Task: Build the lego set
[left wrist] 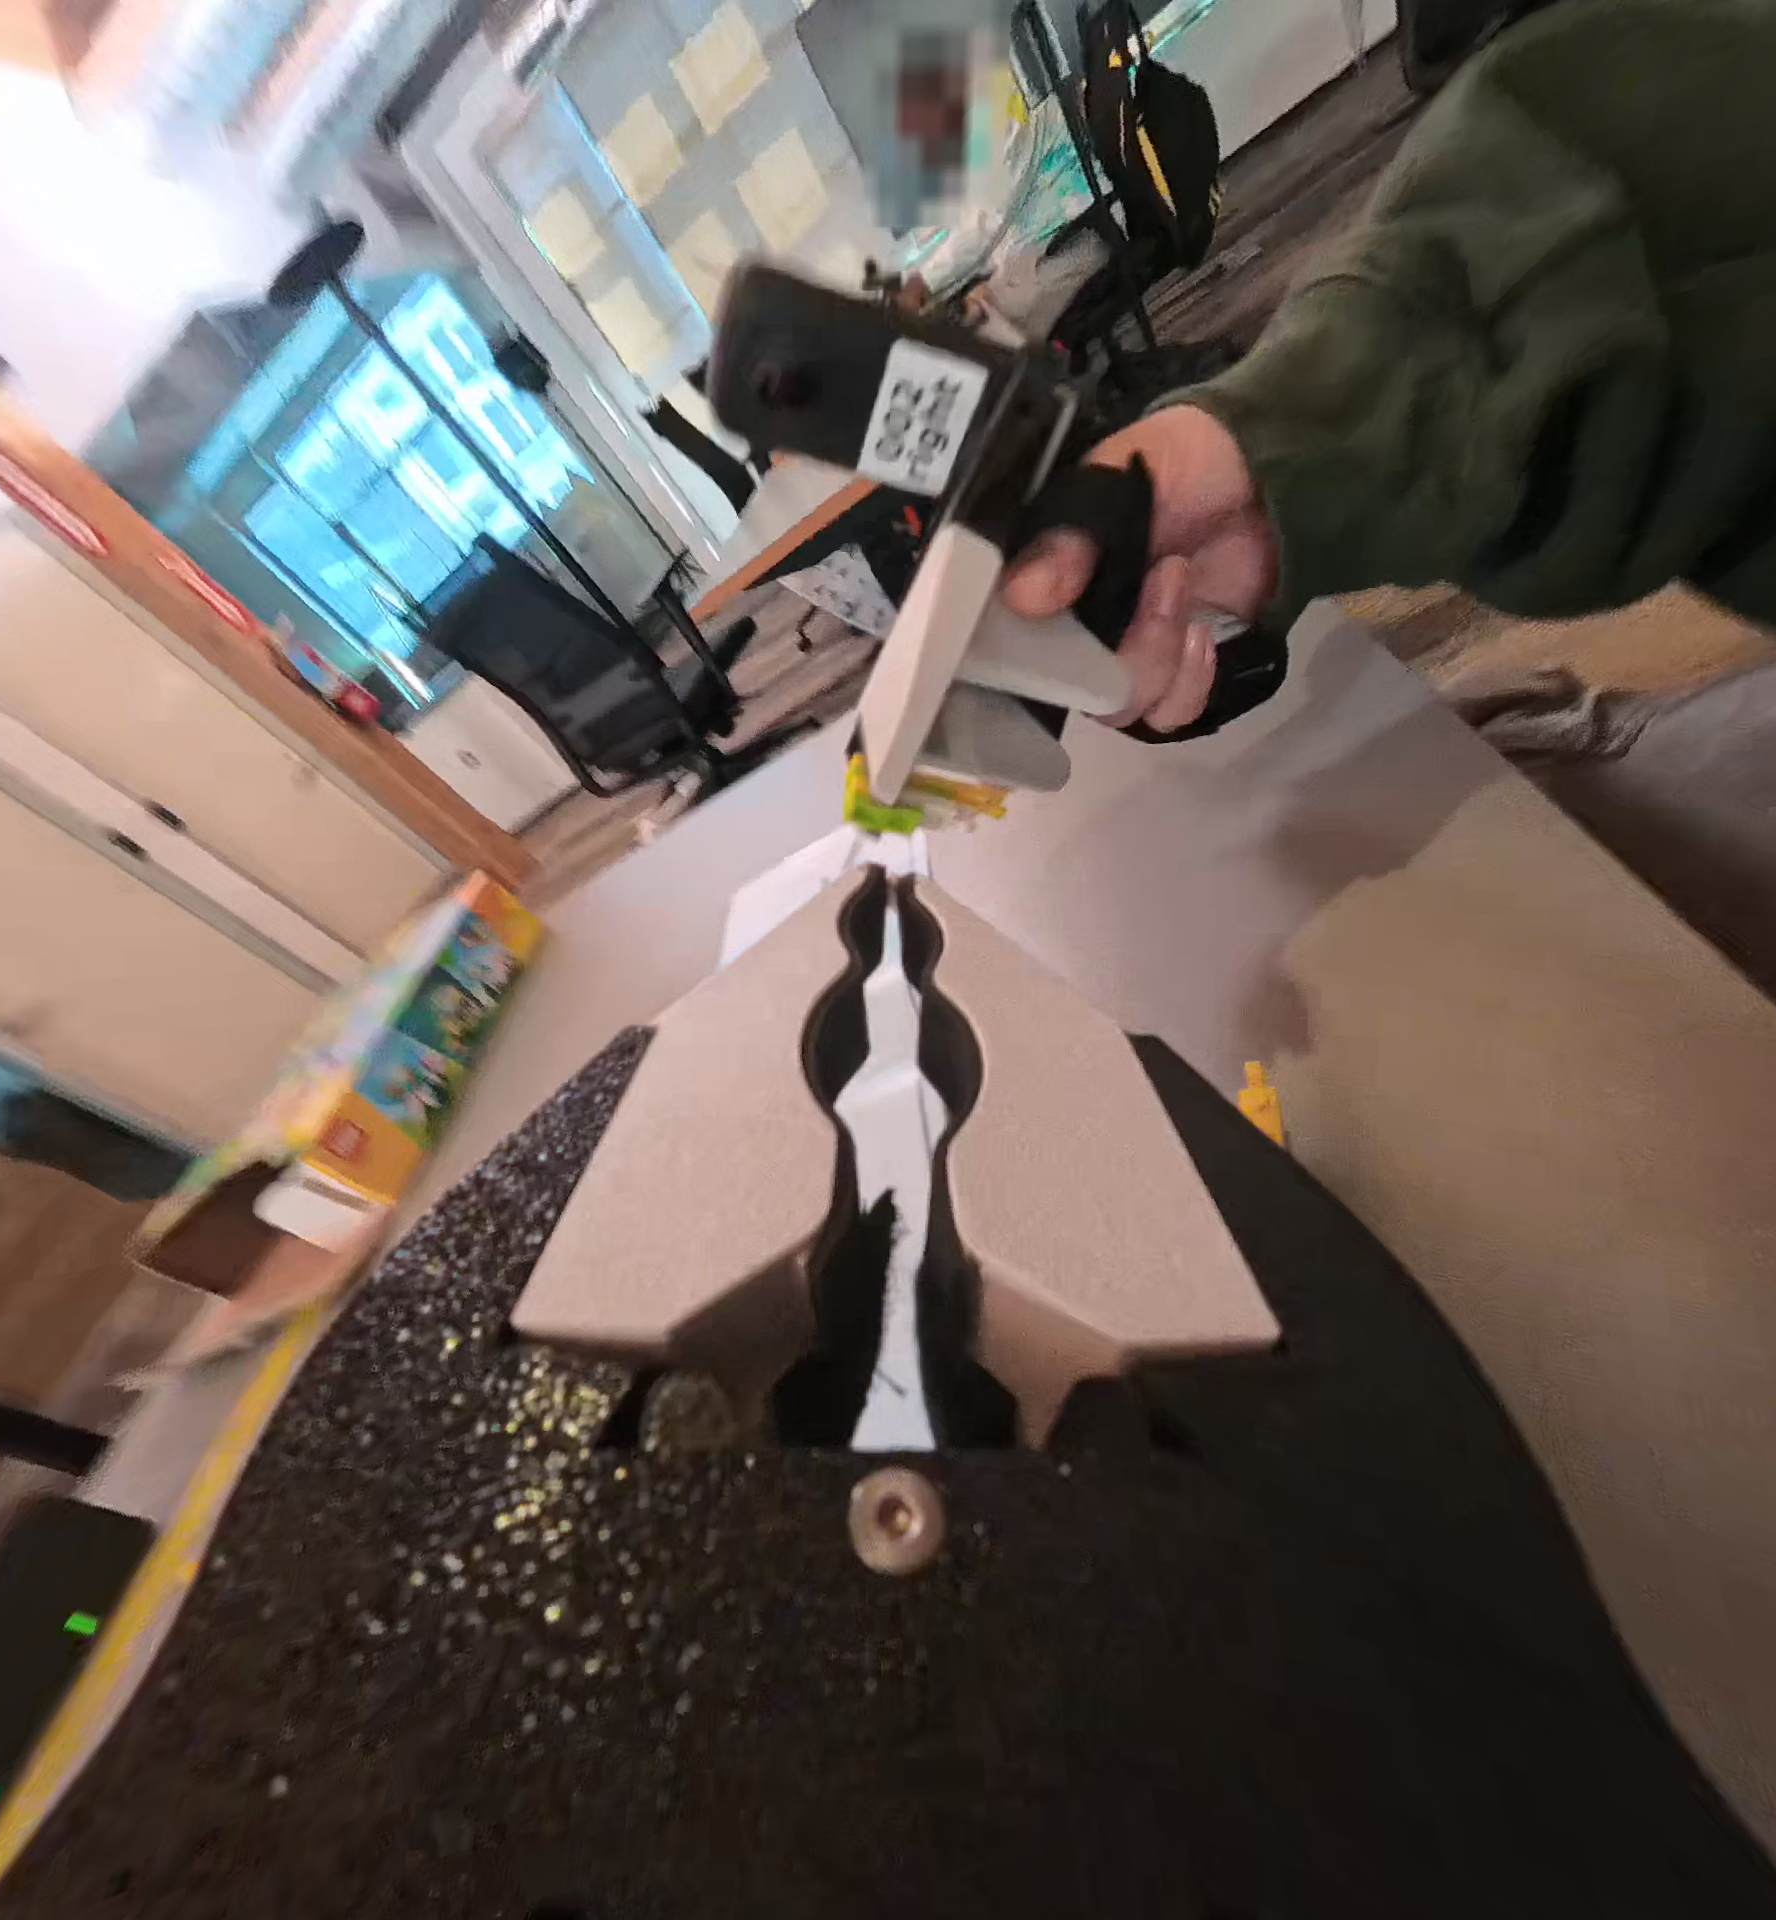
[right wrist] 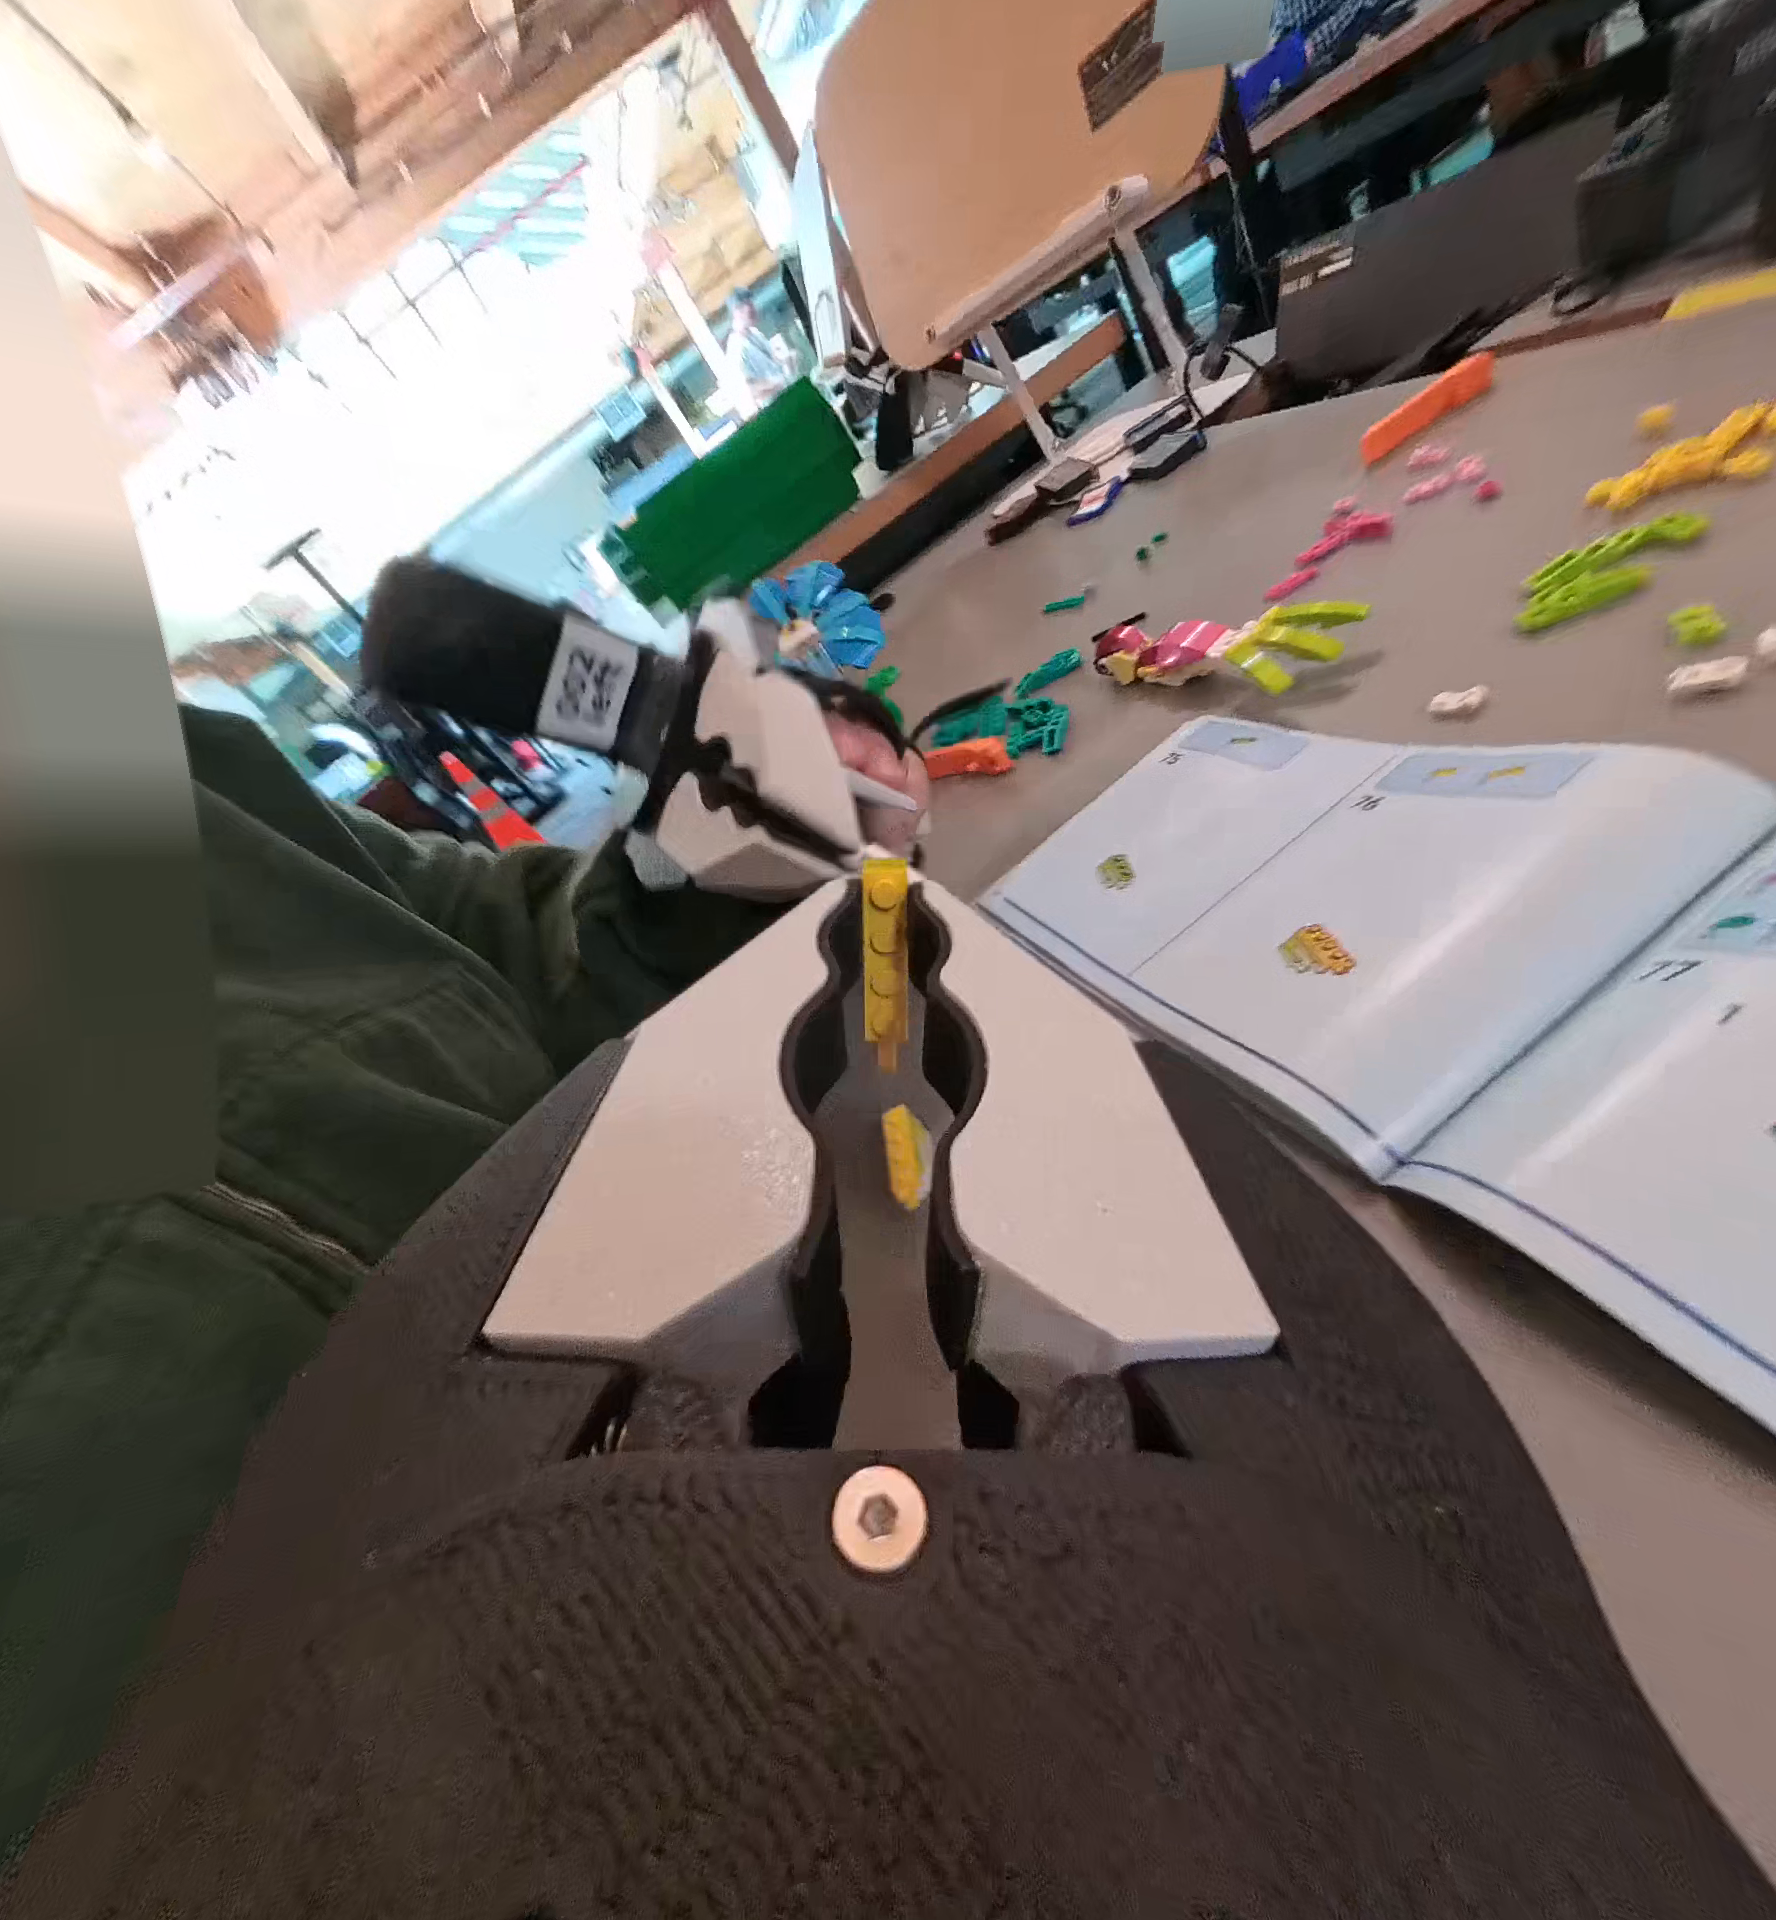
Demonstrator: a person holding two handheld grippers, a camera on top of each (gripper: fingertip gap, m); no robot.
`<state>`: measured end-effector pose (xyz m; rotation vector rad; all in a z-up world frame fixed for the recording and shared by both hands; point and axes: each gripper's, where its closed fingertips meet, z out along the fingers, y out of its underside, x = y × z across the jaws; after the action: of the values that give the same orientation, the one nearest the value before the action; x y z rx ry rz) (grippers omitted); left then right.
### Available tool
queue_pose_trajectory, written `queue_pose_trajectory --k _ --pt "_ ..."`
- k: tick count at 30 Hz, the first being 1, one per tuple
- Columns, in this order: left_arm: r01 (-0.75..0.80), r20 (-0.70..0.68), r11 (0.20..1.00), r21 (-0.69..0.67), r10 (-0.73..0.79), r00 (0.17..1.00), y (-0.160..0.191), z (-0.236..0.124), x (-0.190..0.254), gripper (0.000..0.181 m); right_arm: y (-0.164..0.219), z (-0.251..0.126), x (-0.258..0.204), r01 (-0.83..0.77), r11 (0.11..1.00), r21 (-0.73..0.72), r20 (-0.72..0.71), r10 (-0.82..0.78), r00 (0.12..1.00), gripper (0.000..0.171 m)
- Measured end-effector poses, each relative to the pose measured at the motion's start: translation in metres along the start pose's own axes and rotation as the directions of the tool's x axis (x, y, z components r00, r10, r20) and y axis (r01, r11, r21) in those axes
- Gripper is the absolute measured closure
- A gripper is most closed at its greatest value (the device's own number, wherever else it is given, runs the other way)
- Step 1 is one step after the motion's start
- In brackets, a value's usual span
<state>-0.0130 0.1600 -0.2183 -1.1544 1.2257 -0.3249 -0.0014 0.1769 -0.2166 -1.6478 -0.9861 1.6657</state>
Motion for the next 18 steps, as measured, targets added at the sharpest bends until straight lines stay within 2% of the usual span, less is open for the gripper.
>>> queue_pose_trajectory --k 3,6,9,11,16,17,18 --pt "-0.221 0.055 0.975 -0.017 0.222 0.974 -0.003 0.000 0.005 0.181 0.001 0.001 0.004 -0.201 0.979 0.022 0.038 0.200 0.979 0.166" --pt "-0.319 0.061 0.945 -0.078 0.324 0.944 0.004 0.003 0.007 0.181 0.013 0.002 0.016 -0.334 0.943 -0.013 0.000 0.334 0.943 0.166" --pt "-0.332 0.002 0.935 -0.121 0.335 0.942 0.015 0.006 0.014 0.181 0.042 -0.004 0.034 -0.382 0.910 -0.161 -0.137 0.363 0.922 0.165" --pt "-0.351 -0.048 0.924 -0.151 0.348 0.936 0.022 0.009 0.021 0.181 0.061 -0.009 0.034 -0.424 0.862 -0.279 -0.178 0.387 0.905 0.165" --pt "-0.401 -0.140 0.898 -0.183 0.380 0.914 0.032 0.013 0.037 0.181 0.089 -0.017 0.042 -0.442 0.794 -0.417 -0.285 0.347 0.893 0.165" --pt "-0.398 -0.146 0.899 -0.185 0.376 0.915 0.033 0.014 0.038 0.181 0.089 -0.017 0.043 -0.422 0.799 -0.428 -0.289 0.321 0.902 0.163" --pt "-0.393 -0.146 0.901 -0.184 0.370 0.917 0.032 0.014 0.039 0.181 0.087 -0.017 0.043 -0.394 0.809 -0.436 -0.289 0.289 0.913 0.151"
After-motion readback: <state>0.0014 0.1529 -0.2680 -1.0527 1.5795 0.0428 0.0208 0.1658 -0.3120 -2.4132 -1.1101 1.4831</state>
